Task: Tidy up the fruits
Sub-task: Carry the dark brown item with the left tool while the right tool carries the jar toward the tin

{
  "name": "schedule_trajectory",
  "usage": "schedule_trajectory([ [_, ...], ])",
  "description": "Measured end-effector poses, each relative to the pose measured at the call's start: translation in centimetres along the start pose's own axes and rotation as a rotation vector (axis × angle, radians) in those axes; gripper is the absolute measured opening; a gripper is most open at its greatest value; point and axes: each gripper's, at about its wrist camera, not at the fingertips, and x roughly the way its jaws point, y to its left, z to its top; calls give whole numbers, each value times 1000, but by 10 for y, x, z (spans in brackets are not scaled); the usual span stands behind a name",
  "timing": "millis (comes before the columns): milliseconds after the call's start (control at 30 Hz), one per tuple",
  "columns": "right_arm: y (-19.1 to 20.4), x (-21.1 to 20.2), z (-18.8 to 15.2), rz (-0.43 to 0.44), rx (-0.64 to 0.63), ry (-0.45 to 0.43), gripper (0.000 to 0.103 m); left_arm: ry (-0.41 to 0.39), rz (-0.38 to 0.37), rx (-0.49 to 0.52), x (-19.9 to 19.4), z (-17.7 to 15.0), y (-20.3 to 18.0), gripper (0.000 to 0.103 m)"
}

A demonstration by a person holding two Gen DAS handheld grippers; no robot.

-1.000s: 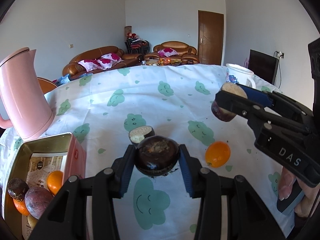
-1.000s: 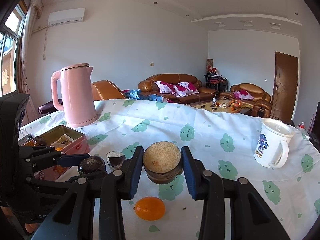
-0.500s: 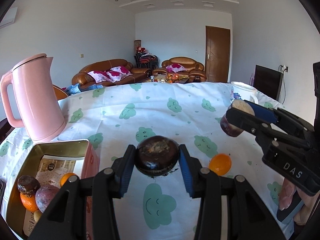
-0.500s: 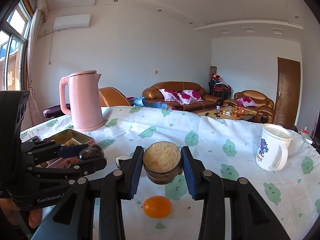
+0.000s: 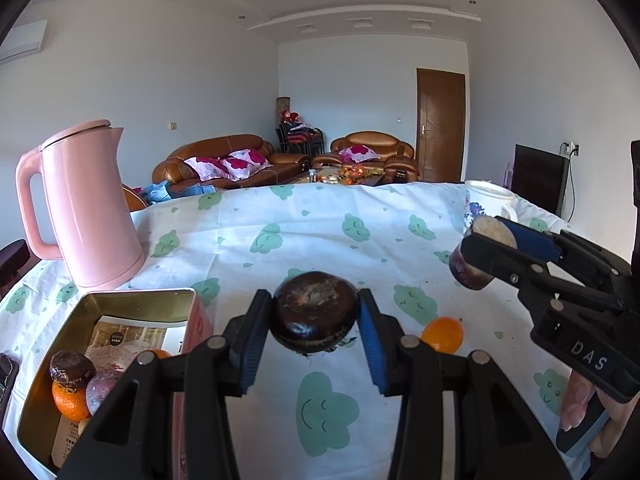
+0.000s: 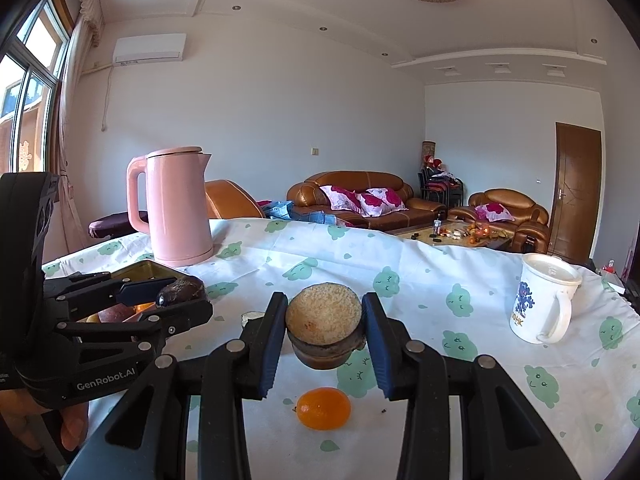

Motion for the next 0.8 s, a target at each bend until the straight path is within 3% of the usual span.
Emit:
schedule_trajectory([
  [800,33,0,4,21,-54,10,40,-29,44,-20,-18,-5,24,45],
])
